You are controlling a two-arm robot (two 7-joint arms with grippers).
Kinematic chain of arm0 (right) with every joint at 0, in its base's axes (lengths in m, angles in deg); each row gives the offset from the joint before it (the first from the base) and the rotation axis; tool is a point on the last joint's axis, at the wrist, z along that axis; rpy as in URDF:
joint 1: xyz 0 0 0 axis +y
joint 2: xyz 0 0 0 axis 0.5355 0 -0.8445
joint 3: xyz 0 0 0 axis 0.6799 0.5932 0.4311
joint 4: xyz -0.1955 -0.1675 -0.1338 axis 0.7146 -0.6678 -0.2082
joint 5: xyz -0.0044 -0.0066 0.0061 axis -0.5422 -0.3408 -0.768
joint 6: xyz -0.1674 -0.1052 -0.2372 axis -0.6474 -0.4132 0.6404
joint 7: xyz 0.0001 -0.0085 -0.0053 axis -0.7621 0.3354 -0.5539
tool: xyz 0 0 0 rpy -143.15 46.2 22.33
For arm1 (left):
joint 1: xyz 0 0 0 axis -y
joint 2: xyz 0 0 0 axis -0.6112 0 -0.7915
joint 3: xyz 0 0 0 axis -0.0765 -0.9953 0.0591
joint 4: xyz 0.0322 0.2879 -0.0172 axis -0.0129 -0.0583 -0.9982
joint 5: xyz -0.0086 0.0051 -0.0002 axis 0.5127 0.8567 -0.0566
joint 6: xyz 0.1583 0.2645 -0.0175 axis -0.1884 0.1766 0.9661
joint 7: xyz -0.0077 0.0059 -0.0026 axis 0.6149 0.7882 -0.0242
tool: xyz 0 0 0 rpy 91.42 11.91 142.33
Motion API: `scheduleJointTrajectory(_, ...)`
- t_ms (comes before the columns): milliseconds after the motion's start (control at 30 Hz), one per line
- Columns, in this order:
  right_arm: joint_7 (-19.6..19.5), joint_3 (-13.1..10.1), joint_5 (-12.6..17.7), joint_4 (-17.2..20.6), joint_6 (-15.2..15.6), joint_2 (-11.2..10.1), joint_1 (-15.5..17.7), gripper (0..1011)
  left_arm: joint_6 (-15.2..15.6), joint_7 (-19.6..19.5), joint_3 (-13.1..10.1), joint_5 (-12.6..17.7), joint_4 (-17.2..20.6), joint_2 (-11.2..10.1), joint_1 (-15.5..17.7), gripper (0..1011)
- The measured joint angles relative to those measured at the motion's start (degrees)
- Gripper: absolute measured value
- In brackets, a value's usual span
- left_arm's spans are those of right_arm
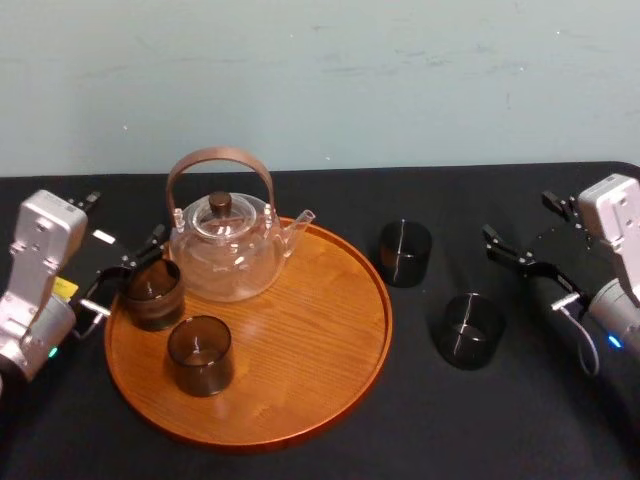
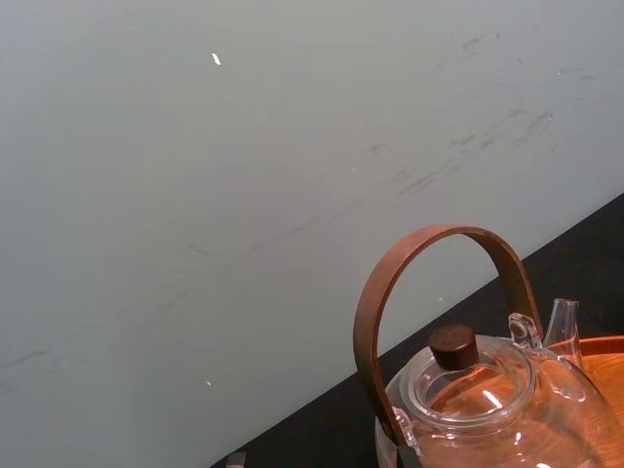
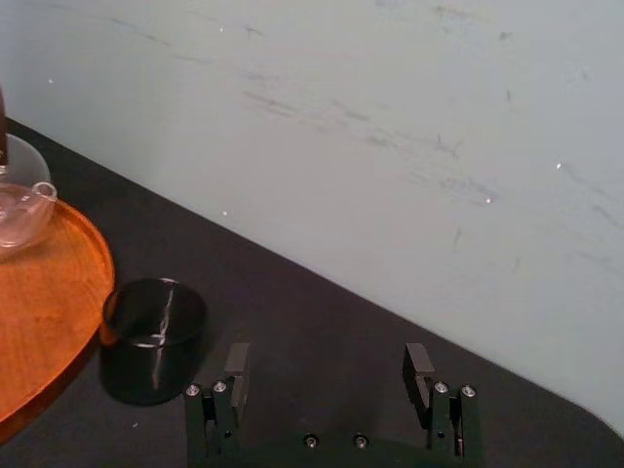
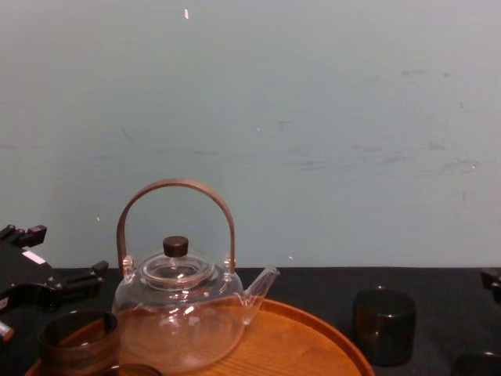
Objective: Pick up the glass from the table and place it on the tray.
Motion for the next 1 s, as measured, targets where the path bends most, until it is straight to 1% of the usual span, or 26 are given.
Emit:
scheduleJointTrajectory(133, 1.73, -1.42, 1.84, 2.17, 1.87, -0.92, 1.45, 1002, 0.00, 0.00, 0.00, 0.00, 0.00, 0.00, 0.00, 1001)
scheduleJointTrajectory(267, 2.74, -2.52, 2.92, 4.08, 3.14, -1.87, 2.87, 1002, 0.00, 0.00, 0.00, 0.00, 0.00, 0.00, 0.00, 1001)
scheduleJointTrajectory(467, 4.46, -5.22, 5.00, 8.76, 5.45, -4.50, 6.92, 1002, 0.00, 0.00, 0.00, 0.00, 0.00, 0.00, 0.00, 1001)
scheduleJointTrajectory(500, 4.97, -5.90, 5.40, 9.81, 5.82, -5.27, 8.04, 1002, 0.00, 0.00, 0.00, 0.00, 0.00, 0.00, 0.00, 1002)
scheduleJointTrajectory(700, 7.13, -7.68, 6.35, 12.71, 6.79, -7.79, 11.50, 1002, 0.00, 0.00, 0.00, 0.00, 0.00, 0.00, 0.00, 1001)
scheduleJointTrajectory(733, 7.96, -8.15, 6.56, 13.39, 7.00, -8.53, 12.52, 1002, 0.00, 0.00, 0.00, 0.00, 0.00, 0.00, 0.00, 1001)
scheduleJointTrajectory(900, 10.81, -9.41, 7.27, 15.34, 7.79, -10.87, 15.49, 1002, 0.00, 0.00, 0.00, 0.00, 0.00, 0.00, 0.00, 1001)
scheduleJointTrajectory(1000, 12.08, -9.87, 7.64, 16.06, 8.25, -11.77, 16.70, 1002, 0.00, 0.00, 0.00, 0.00, 0.00, 0.00, 0.00, 1001)
